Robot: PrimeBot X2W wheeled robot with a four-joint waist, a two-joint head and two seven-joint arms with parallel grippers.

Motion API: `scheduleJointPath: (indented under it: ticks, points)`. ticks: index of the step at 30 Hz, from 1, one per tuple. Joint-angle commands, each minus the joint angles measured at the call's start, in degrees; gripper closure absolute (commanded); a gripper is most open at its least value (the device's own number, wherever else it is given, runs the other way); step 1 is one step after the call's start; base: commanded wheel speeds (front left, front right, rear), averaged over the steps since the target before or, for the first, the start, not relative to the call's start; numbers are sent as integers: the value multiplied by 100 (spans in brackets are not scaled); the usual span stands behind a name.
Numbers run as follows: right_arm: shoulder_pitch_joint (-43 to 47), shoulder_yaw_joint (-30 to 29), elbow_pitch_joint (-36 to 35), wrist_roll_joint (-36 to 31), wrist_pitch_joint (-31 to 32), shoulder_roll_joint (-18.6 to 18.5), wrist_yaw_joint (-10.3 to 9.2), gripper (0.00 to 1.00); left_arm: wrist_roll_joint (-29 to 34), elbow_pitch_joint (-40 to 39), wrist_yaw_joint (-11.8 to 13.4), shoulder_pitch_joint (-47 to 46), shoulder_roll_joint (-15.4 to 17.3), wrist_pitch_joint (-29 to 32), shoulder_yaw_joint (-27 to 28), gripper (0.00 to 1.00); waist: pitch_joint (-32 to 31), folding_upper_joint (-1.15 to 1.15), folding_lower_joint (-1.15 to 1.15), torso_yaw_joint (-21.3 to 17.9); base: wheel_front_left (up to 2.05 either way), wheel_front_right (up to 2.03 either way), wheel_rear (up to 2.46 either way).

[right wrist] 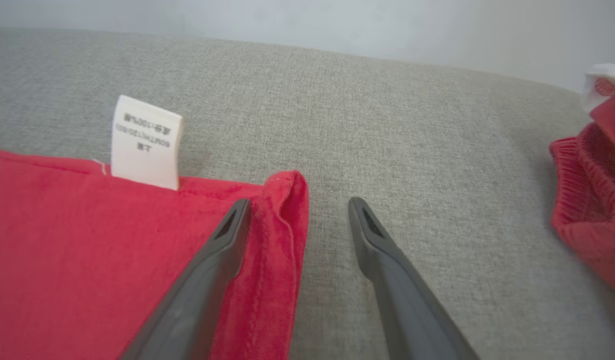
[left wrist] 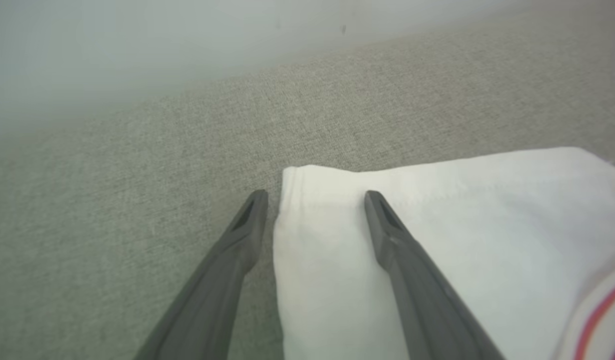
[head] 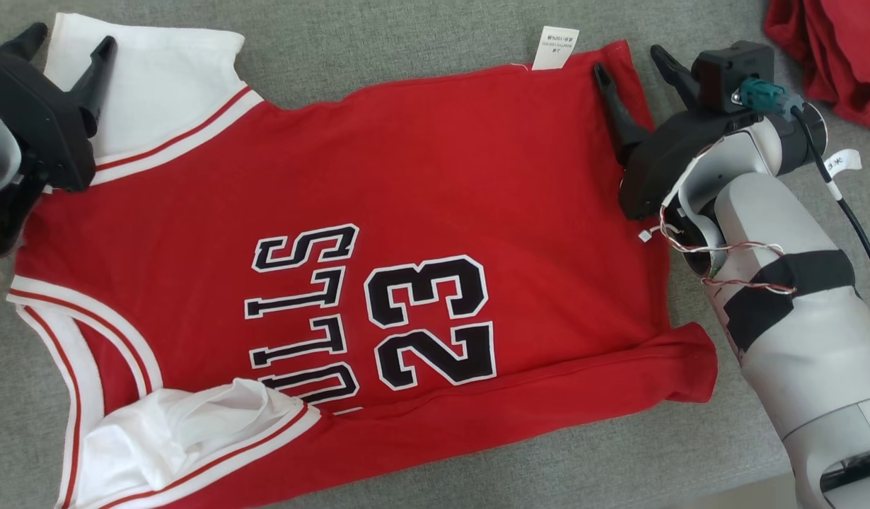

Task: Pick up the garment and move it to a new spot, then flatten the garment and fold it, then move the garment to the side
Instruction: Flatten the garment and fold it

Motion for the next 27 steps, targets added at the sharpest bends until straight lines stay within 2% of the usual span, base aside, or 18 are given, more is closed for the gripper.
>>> scheduleJointPath:
  ticks: [1,2,3,4,5,18,27]
  points:
    - [-79,55,75,59,5,30,-16,3,-59,68,15,-54,-5,13,-113,0,19,-1,-1,3,0,0,0]
    - [-124,88,128,93,10,31,-16,21,-110,105,15,-94,-14,10,-179,0,24,-1,-1,14,0,0,0]
    - [-162,121,180,126,10,23,-16,69,-176,152,15,-128,-30,-11,-229,50,26,-1,-1,28,0,0,0]
    - [-194,153,219,161,-1,15,-16,100,-233,188,15,-150,-45,-48,-274,90,26,-1,-1,42,0,0,0]
    - [-227,180,250,206,-39,9,-16,100,-255,218,15,-171,-47,-78,-339,100,22,-1,-1,57,0,0,0]
    - [-196,398,599,475,-761,-357,-16,100,-831,288,15,-215,-277,-1200,-717,100,-509,-1,-1,444,0,0,0]
    - [172,607,535,743,-1078,-493,-16,100,-1169,-175,15,256,-164,-1837,-920,100,-876,-1,-1,619,0,0,0]
